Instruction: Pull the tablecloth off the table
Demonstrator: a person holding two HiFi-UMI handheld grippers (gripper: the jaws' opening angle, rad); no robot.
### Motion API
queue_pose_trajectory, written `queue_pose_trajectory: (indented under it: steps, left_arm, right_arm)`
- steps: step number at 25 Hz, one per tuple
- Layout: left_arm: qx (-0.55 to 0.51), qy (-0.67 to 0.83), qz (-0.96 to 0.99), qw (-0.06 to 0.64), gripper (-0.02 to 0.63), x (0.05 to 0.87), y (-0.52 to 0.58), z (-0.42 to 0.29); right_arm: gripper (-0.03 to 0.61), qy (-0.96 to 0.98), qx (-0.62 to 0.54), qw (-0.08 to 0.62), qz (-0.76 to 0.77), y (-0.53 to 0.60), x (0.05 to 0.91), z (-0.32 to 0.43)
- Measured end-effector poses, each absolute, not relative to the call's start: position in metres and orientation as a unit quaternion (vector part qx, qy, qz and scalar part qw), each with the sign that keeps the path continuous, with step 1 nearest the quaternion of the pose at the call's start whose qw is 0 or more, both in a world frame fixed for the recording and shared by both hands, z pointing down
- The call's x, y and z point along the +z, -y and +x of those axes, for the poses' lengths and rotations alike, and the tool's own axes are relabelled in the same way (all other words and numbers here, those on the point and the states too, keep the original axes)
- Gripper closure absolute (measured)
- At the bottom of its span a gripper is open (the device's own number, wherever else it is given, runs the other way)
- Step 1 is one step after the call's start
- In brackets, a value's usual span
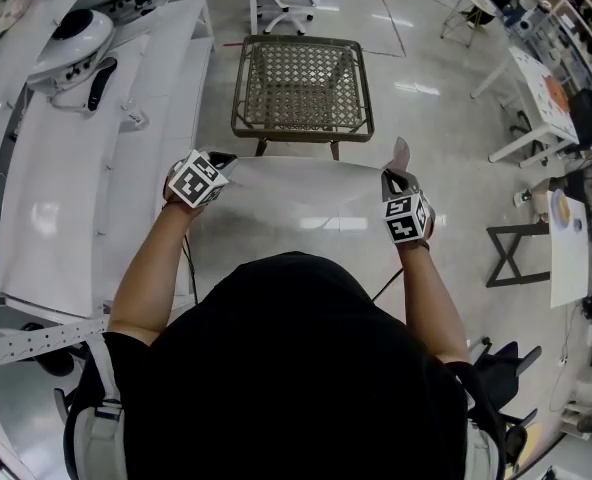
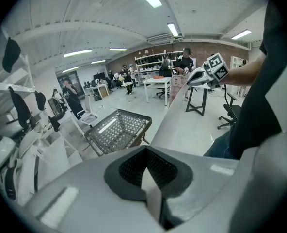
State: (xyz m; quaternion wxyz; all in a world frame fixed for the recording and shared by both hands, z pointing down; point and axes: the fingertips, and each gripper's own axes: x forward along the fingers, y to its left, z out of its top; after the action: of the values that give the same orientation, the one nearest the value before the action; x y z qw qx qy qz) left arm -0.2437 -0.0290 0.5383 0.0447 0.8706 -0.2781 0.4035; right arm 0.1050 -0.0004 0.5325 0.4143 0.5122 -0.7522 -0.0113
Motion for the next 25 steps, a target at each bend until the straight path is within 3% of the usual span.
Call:
queue_pose_trajectory:
  steps: [9, 25]
  left_arm:
    - [0.381, 0.300, 0.874, 0.017, 0.612, 0.491, 0.054, -0.252]
    - [0.383, 0.292, 0.876, 0.034, 0.612, 0.507, 0.060, -0.260]
  right_arm:
    - [0.546, 0.758, -0.032, 0.376, 0.532, 0.022, 0.485, 0.096]
    - [0.546, 0.760, -0.021, 0.374, 0.532, 0.034, 0.489, 0.088]
